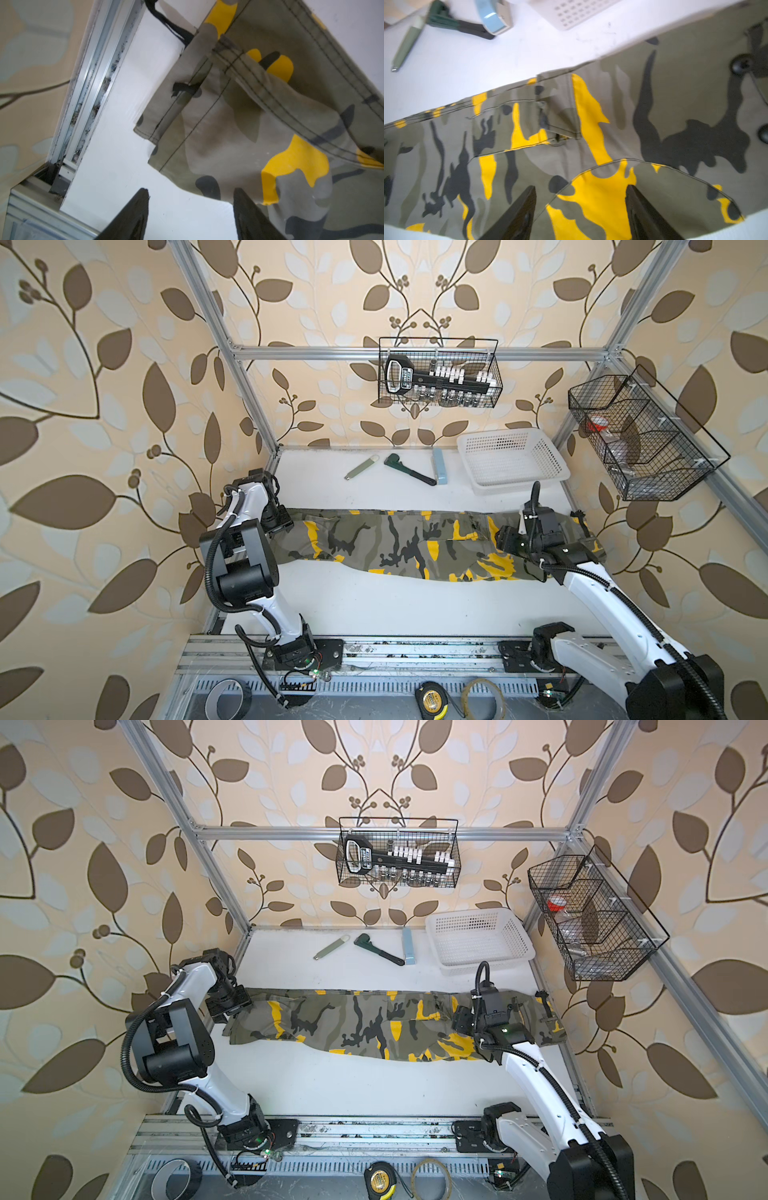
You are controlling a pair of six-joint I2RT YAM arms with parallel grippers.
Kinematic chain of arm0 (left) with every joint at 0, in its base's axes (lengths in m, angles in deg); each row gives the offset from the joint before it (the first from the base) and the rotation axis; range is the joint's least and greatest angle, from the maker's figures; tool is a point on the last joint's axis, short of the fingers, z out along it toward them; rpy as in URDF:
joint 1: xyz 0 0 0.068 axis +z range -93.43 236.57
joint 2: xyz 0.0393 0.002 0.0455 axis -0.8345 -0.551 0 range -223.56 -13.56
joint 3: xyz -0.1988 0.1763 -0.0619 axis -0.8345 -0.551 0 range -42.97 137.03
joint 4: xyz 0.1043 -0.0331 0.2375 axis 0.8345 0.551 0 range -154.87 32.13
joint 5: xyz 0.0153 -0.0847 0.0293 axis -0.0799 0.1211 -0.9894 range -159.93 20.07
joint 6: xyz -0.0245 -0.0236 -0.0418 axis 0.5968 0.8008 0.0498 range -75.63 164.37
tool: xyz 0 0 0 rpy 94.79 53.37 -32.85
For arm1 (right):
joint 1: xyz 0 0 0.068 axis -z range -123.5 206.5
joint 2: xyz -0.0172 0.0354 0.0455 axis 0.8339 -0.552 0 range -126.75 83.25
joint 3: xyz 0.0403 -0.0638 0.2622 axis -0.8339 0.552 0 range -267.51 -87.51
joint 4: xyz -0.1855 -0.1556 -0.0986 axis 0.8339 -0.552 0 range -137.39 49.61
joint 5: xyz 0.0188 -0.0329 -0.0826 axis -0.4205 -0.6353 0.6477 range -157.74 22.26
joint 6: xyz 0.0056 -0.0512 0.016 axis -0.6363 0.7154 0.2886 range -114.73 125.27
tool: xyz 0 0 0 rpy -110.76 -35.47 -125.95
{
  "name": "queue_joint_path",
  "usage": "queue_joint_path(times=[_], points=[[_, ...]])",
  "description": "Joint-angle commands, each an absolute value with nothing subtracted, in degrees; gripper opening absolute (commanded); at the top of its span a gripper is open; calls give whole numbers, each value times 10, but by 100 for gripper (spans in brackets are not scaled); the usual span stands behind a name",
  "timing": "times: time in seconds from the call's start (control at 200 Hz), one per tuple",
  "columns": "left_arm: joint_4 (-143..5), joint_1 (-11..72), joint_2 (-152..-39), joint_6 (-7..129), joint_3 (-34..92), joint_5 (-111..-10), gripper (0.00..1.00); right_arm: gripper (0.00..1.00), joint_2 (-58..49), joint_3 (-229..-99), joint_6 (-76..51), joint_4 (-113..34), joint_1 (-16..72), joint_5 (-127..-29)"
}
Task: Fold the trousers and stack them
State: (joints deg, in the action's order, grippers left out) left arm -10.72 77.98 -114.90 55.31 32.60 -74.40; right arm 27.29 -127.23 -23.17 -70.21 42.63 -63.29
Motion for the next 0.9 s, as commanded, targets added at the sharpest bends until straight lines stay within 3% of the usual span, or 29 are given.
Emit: queue_joint_path(times=[0.0, 0.33, 0.41, 0.5, 0.565, 0.795, 0.895], points=[[-126, 794, -1193, 524, 342, -722, 64, 69, 284, -1279, -233, -692, 383, -625], [-137, 800, -1245, 521, 347, -727, 53, 69, 292, -1240, -255, -673, 333, -614], [-136, 800, -1255, 521, 355, -737, 44, 69, 292, -1235, -256, -669, 333, -615], [-124, 800, -1262, 521, 371, -744, 24, 69, 295, -1229, -259, -668, 333, -617], [-114, 800, -1263, 521, 381, -746, 17, 69, 298, -1221, -261, -665, 332, -618], [-73, 800, -1238, 525, 407, -751, 3, 69, 305, -1192, -265, -655, 333, -628], [-57, 800, -1238, 527, 417, -766, 2, 69, 304, -1179, -265, -643, 333, -637]])
